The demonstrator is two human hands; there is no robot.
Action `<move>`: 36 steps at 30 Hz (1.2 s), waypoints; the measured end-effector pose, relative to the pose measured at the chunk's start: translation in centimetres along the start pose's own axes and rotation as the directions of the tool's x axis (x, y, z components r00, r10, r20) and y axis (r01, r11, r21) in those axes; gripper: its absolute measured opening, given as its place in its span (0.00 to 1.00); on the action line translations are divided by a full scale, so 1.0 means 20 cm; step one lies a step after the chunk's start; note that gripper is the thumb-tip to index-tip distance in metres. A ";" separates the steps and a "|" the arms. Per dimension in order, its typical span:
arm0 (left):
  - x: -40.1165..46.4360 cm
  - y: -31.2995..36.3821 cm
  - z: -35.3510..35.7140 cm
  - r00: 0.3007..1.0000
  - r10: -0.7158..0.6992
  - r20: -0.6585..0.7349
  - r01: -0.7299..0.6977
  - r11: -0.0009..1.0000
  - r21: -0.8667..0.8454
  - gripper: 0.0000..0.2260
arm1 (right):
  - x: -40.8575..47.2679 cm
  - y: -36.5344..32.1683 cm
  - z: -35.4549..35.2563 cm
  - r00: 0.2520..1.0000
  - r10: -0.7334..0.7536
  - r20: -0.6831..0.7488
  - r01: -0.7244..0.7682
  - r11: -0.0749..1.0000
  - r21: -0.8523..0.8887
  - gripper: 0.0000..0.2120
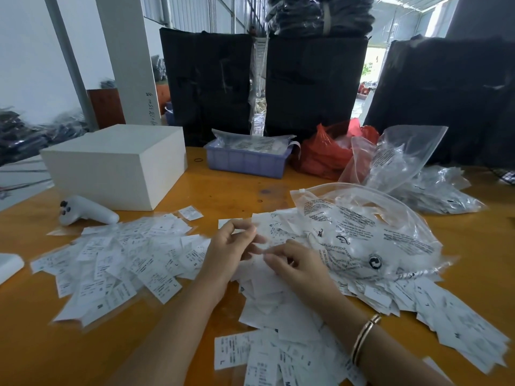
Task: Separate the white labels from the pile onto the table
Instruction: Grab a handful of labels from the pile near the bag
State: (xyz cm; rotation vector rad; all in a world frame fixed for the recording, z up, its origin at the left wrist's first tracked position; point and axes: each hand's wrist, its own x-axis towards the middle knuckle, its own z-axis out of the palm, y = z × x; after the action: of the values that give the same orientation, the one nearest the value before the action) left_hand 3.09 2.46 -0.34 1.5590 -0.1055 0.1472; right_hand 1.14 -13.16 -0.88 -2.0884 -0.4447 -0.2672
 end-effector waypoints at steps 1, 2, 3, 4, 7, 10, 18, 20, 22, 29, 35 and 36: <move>0.00 0.00 0.00 1.000 0.004 0.027 -0.003 1.000 -0.011 0.03 | 0.00 0.00 0.01 1.000 -0.012 -0.006 0.012 0.998 -0.060 0.07; -0.01 0.00 0.01 0.998 0.003 0.056 -0.002 1.000 -0.014 0.03 | 0.01 0.00 0.01 1.000 -0.002 -0.014 0.001 0.997 -0.078 0.07; -0.01 0.01 0.01 0.996 -0.003 0.084 0.003 1.000 -0.005 0.03 | 0.01 0.00 0.01 1.000 0.013 -0.027 -0.015 0.998 -0.066 0.06; -0.01 0.01 0.01 0.994 -0.017 0.107 0.015 1.000 0.016 0.04 | 0.01 0.00 0.01 0.999 0.033 -0.042 -0.034 0.999 -0.031 0.04; -0.01 0.00 0.01 0.986 -0.065 0.153 0.063 0.998 0.020 0.02 | 0.01 0.01 -0.02 0.987 0.134 -0.084 -0.118 0.978 0.171 0.06; -0.02 0.01 0.00 0.968 -0.108 0.227 0.120 0.992 -0.040 0.07 | 0.00 0.01 -0.04 0.981 0.174 -0.085 -0.147 0.955 0.258 0.09; -0.01 -0.01 0.01 0.991 -0.112 0.066 0.111 0.993 0.028 0.03 | 0.02 0.03 -0.03 0.984 0.150 -0.094 -0.117 0.948 0.295 0.06; 0.00 0.00 0.01 0.993 -0.121 0.014 0.121 0.992 -0.030 0.05 | 0.02 0.03 -0.03 0.983 0.173 -0.066 -0.144 0.937 0.318 0.09; 0.00 0.00 0.00 0.992 -0.121 -0.030 0.119 0.991 -0.055 0.07 | 0.01 0.03 -0.03 0.985 0.163 -0.058 -0.131 0.922 0.364 0.15; 0.00 0.02 -0.01 0.988 -0.108 -0.110 0.094 0.988 -0.121 0.09 | 0.02 0.05 -0.06 0.959 0.250 -0.133 -0.123 0.791 0.600 0.10; 0.00 0.01 0.00 0.991 -0.091 -0.099 0.082 0.992 -0.093 0.09 | 0.03 0.05 -0.06 0.953 0.269 -0.138 -0.131 0.778 0.615 0.05; 0.00 0.01 0.00 0.991 -0.092 -0.098 0.083 0.993 -0.087 0.09 | 0.03 0.05 -0.06 0.956 0.261 -0.133 -0.129 0.784 0.607 0.05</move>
State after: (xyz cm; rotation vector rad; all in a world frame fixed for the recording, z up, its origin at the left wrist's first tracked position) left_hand 3.05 2.43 -0.08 1.4680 0.0365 0.1506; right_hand 2.09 -14.48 -0.74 -1.4490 -0.1447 -0.1901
